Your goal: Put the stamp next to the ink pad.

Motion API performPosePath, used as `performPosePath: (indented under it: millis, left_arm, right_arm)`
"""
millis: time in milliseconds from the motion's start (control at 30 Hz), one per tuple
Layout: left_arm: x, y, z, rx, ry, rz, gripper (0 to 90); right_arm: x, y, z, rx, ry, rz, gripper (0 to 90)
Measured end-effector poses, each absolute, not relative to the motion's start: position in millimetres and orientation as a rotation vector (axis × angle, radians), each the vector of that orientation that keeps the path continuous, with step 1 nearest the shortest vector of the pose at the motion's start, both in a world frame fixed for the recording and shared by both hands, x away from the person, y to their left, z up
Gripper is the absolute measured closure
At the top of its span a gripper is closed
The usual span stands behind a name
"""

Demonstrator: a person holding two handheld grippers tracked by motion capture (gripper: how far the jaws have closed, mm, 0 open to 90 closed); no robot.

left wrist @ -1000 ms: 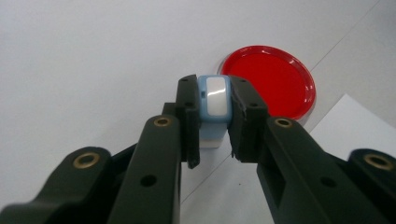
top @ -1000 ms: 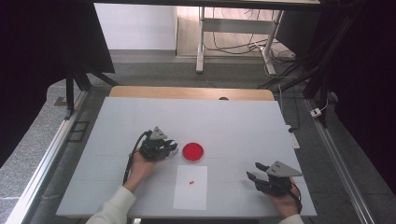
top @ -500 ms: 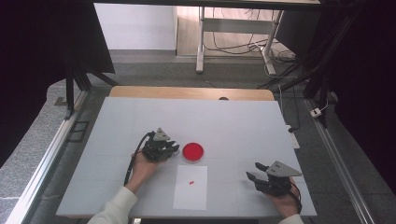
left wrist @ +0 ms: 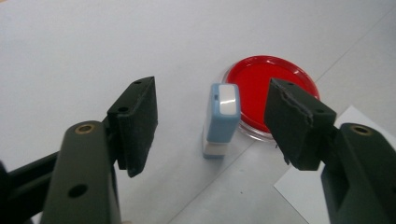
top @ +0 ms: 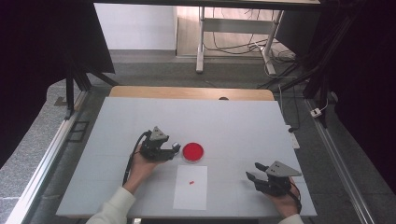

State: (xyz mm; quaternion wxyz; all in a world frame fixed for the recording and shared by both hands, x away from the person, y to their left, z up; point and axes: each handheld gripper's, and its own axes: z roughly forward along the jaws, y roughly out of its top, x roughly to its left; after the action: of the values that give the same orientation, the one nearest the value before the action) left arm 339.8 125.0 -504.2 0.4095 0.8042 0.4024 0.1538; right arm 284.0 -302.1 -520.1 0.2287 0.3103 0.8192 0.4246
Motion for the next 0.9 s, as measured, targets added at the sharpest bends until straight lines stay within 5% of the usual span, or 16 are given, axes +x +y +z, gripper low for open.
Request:
performPosePath:
  millis: [900]
  left_arm:
    - [251.6,185.7,-510.0,2.013,0.964,0.396,31.3]
  right_arm:
    - [282.9,-307.0,-515.9,0.822,2.246,1.216,45.8]
